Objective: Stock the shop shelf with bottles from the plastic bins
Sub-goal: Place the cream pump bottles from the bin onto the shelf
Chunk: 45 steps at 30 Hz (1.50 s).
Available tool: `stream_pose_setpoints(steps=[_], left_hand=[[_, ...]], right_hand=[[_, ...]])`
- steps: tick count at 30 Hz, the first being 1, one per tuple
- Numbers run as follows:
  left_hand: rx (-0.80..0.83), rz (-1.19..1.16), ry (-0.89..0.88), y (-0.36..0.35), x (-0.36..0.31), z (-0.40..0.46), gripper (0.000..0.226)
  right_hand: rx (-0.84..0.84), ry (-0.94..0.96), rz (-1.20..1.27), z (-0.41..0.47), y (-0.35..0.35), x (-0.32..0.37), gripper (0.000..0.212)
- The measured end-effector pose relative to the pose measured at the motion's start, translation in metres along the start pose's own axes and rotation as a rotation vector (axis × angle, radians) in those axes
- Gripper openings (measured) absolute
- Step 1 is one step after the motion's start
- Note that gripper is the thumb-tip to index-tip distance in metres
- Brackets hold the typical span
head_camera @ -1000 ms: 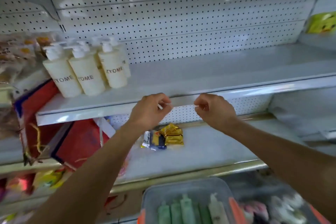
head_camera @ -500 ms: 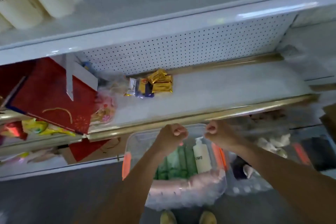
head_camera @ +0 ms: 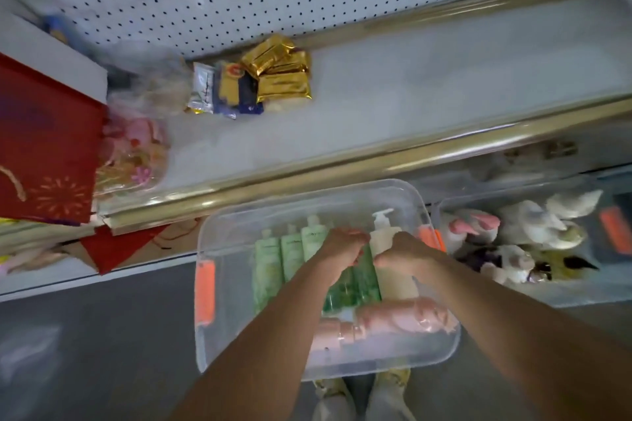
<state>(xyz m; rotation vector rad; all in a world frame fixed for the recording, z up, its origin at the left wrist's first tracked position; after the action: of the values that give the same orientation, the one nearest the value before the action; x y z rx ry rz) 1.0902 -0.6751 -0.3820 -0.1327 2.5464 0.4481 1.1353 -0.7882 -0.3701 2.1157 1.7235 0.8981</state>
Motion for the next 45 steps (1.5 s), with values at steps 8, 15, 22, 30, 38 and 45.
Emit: stream_pose_setpoints(steps=[8,15,22,30,38,45], left_hand=[[0.064,-0.033,-0.01,-0.038,-0.014,0.048,0.033],[0.059,0.002,-0.058,-0.042,-0.018,0.056,0.028],[0.151,-0.045,-0.112,-0.037,-0.035,0.046,0.018],[0.051,-0.008,-0.161,0.0,-0.039,0.028,0.025],[-0.117,-0.061,-0.139,0.067,-0.054,-0.014,0.035],[-0.249,-0.08,-0.218,0.116,-0.092,-0.074,0.028]], right_hand=[[-0.15,-0.171,-0.007,0.022,-0.021,-0.018,0.061],[0.061,-0.206,0.152,0.023,-0.045,-0.034,0.041],[0.099,-0.275,0.274,0.023,-0.041,-0.038,0.059],[0.089,-0.153,0.366,0.008,-0.032,-0.021,0.071],[0.172,0.059,0.407,-0.047,-0.012,0.031,0.062],[0.182,0.207,0.459,-0.1,0.023,0.072,0.055]])
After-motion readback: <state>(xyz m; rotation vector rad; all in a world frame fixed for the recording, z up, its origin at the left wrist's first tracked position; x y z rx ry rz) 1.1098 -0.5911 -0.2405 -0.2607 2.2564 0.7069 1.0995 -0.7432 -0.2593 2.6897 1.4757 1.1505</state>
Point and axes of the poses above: each hand's wrist, its own z-axis towards the middle knuckle, its own y-axis out of the back of the hand, x = y × z, the point moved 9 cm from there along z, towards the middle knuckle, and after that the axes turned 8 degrees about -x, right-handed, at the moved point
